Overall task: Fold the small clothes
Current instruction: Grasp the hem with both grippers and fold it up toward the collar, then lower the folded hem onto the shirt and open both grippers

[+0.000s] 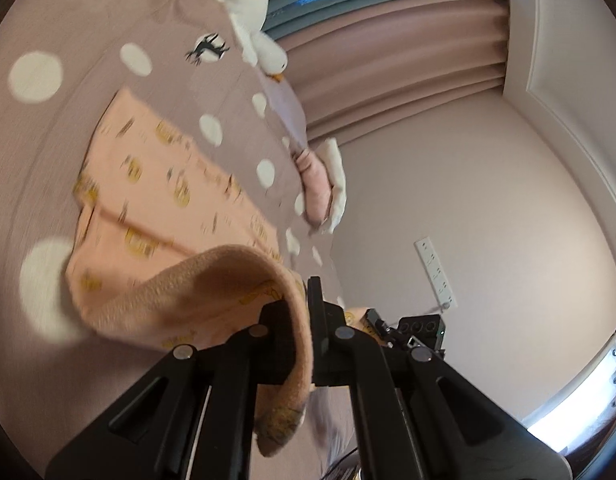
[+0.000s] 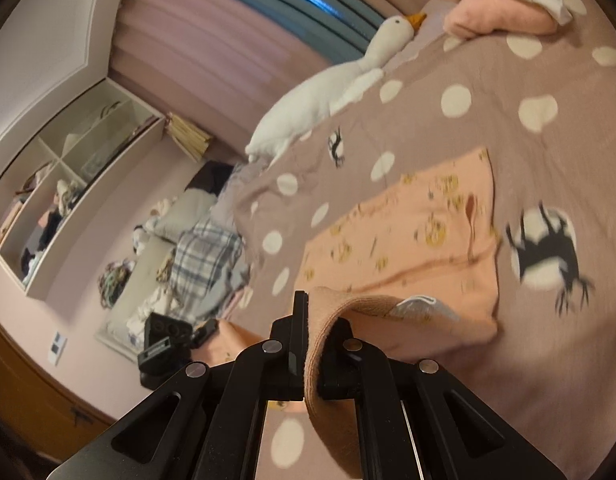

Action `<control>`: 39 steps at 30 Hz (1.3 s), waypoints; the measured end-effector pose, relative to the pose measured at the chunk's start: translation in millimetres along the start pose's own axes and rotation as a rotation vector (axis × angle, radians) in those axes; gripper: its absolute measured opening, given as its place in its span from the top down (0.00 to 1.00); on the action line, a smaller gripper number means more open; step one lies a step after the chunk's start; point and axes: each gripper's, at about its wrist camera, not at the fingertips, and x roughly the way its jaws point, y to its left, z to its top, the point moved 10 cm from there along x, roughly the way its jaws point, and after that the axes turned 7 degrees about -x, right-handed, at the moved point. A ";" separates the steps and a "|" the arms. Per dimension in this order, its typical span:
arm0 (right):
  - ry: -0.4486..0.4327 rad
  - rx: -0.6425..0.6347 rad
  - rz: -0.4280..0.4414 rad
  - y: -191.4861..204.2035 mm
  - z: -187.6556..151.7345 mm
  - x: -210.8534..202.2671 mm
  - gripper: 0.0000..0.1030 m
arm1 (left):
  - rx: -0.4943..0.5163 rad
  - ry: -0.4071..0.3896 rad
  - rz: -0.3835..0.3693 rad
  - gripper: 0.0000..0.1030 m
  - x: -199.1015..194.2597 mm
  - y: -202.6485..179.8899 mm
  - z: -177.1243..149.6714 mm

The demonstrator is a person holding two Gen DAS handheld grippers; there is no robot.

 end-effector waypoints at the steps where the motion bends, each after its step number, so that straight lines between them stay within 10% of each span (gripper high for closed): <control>1: -0.006 -0.001 -0.005 -1.8 6.2 3.3 0.95 | -0.002 -0.007 -0.005 0.99 2.8 -0.9 7.7; 15: -0.004 0.063 -0.125 -67.9 86.3 73.8 0.95 | -0.018 -0.120 0.078 0.99 51.0 32.5 119.3; 30: 0.100 0.285 -0.447 -189.8 74.9 86.6 0.88 | -0.063 -0.070 0.557 0.91 70.8 154.3 158.3; 39: 0.194 -0.089 -0.366 -112.3 51.6 55.8 0.85 | 0.223 0.054 0.586 0.87 52.8 107.2 106.1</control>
